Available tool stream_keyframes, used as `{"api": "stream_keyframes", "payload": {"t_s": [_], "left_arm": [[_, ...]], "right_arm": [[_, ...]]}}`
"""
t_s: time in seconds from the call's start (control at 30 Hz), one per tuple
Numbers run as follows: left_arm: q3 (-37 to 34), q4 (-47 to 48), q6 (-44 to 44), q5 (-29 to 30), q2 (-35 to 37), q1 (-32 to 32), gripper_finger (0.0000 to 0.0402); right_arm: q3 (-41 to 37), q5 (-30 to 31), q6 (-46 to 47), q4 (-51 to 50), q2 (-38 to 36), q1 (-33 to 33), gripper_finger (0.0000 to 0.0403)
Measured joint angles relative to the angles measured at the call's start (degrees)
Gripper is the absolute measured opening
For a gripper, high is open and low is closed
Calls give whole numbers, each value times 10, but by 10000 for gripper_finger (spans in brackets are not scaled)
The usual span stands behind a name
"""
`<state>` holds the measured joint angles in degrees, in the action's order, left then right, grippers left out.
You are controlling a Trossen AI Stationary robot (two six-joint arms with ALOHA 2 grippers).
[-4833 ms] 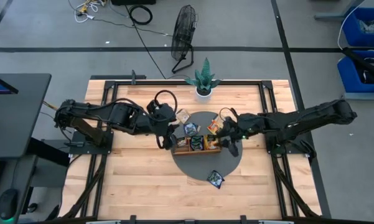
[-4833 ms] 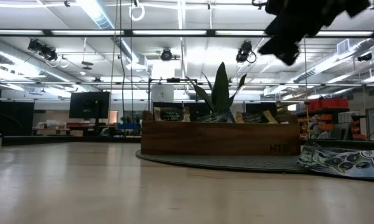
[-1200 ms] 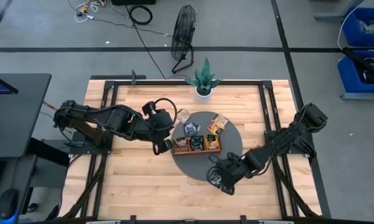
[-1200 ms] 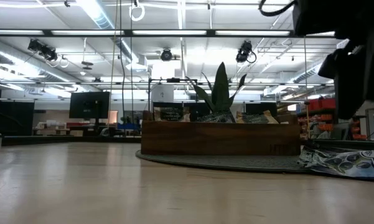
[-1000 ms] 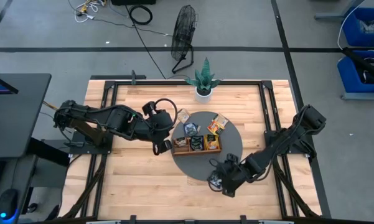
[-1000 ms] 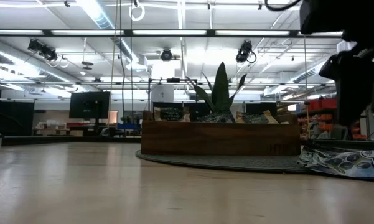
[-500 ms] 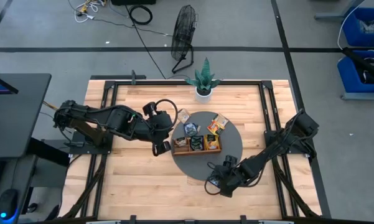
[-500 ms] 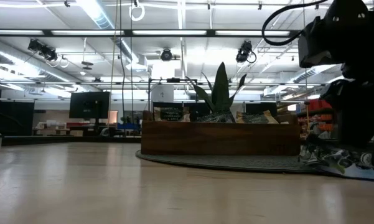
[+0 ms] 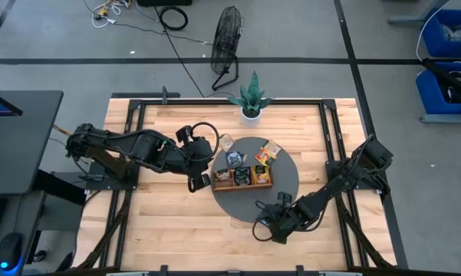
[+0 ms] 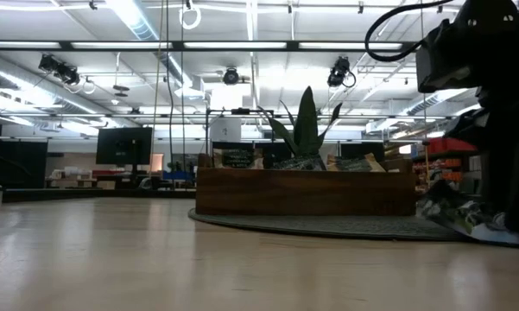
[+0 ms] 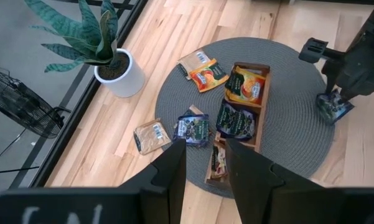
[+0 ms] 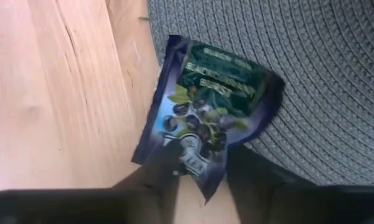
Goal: Pick & Place Tea
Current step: Put the black tea bag into the middle section of the wooden organizer
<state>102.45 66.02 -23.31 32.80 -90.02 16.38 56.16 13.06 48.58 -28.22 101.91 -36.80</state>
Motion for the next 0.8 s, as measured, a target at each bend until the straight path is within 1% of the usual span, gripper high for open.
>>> {"api": "stream_keyframes", "payload": {"t_s": [0.13,0.2,0.33,0.47,0.53,0.6,0.8], "left_arm": [[0,0,0,0,0,0,117],[0,0,0,0,0,0,117],[0,0,0,0,0,0,117],[0,0,0,0,0,-1,117],[0,0,-1,0,0,-1,117],[0,-1,-5,0,0,-1,117],[0,-39,-16,6,0,-1,117]], "right_arm": [[0,-2,0,0,-2,0,36],[0,-6,-1,-2,-8,0,12],[3,-6,1,-12,-26,0,12],[34,-3,1,-55,-39,0,4],[59,17,5,-91,-44,0,4],[87,53,5,-128,-45,0,3],[166,191,5,-194,-46,15,1]]}}
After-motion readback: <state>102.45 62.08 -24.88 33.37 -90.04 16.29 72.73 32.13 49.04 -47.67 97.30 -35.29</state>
